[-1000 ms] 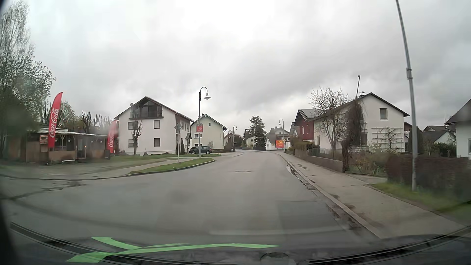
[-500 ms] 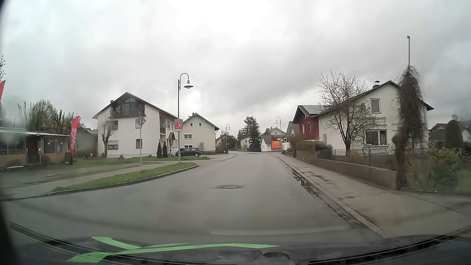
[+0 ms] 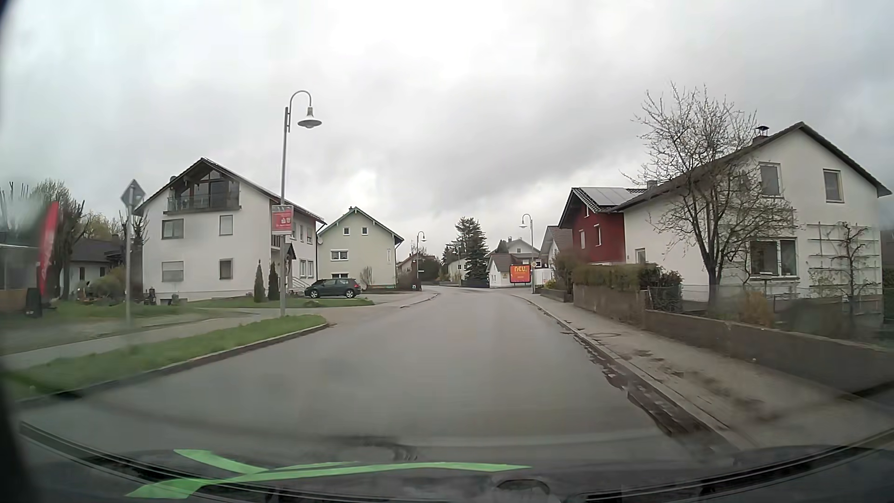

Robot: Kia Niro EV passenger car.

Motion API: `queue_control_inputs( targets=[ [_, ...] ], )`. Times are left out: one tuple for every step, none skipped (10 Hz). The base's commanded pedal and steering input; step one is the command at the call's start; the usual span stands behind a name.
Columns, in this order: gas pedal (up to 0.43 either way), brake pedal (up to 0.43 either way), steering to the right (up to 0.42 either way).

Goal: Follow the waypoints while adhering to traffic rules and regulations

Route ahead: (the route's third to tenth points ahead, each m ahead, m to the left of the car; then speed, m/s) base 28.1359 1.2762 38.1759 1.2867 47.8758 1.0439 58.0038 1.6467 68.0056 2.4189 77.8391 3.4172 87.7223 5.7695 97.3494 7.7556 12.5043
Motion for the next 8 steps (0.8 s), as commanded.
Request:
queue_control_inputs(
  targets=[
    [0.028,0.0,0.008],
    [0.039,0.0,0.008],
    [0.039,0.0,0.006],
    [0.047,0.0,0.006],
    [0.047,0.0,0.006],
    [0.047,0.0,0.006],
    [0.047,0.0,0.006],
    [0.047,0.0,0.006]
  ],
)
